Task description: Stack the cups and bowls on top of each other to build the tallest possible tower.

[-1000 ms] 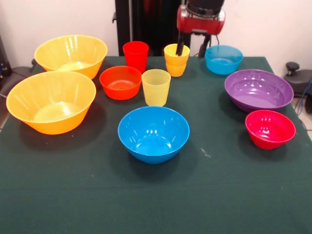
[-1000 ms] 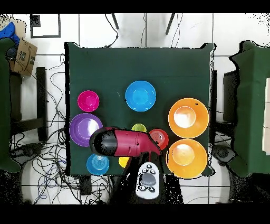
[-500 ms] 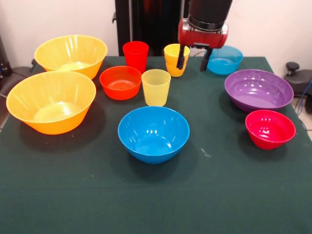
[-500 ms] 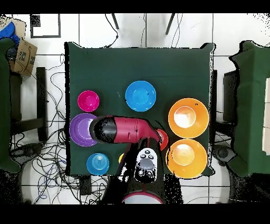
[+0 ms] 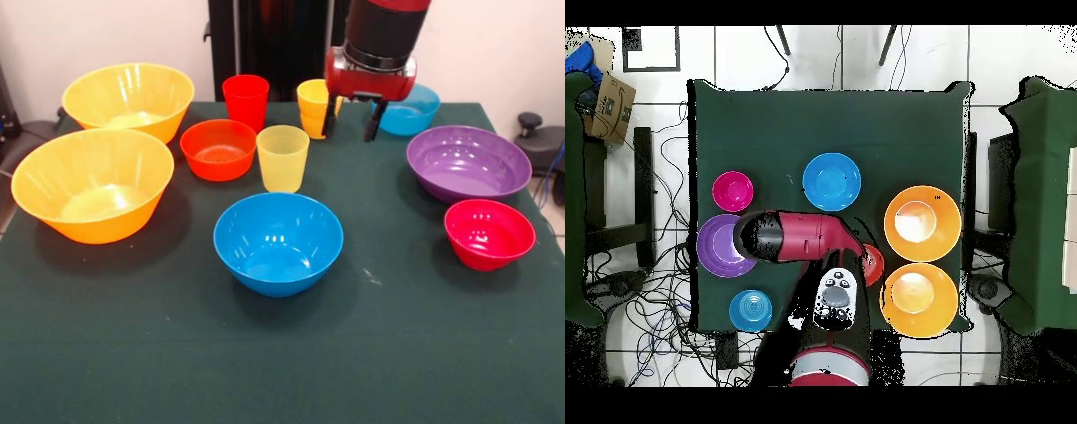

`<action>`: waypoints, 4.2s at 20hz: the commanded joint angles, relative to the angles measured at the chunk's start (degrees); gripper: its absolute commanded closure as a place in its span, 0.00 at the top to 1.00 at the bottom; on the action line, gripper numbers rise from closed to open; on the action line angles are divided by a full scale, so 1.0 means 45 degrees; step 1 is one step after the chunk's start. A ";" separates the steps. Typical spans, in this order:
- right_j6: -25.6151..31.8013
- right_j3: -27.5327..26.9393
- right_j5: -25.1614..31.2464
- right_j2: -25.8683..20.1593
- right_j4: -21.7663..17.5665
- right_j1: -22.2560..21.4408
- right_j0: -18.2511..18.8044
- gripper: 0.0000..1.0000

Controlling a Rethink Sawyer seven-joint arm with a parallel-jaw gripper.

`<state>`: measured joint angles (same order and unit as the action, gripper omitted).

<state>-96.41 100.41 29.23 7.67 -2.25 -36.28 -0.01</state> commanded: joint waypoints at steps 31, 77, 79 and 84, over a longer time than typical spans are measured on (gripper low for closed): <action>-0.4434 0.2267 -0.2351 -0.0912 0.0854 0.0817 -0.2151 1.00; -0.5059 0.0844 -0.3007 -0.1357 0.1491 0.2030 -0.2202 1.00; -0.5048 0.0858 -0.3011 -0.1443 0.1449 0.1952 -0.2130 1.00; -0.5233 0.0998 -0.3017 -0.1430 0.1478 0.1791 -0.2251 1.00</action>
<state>-112.32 108.48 11.11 6.98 1.64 -28.02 -10.38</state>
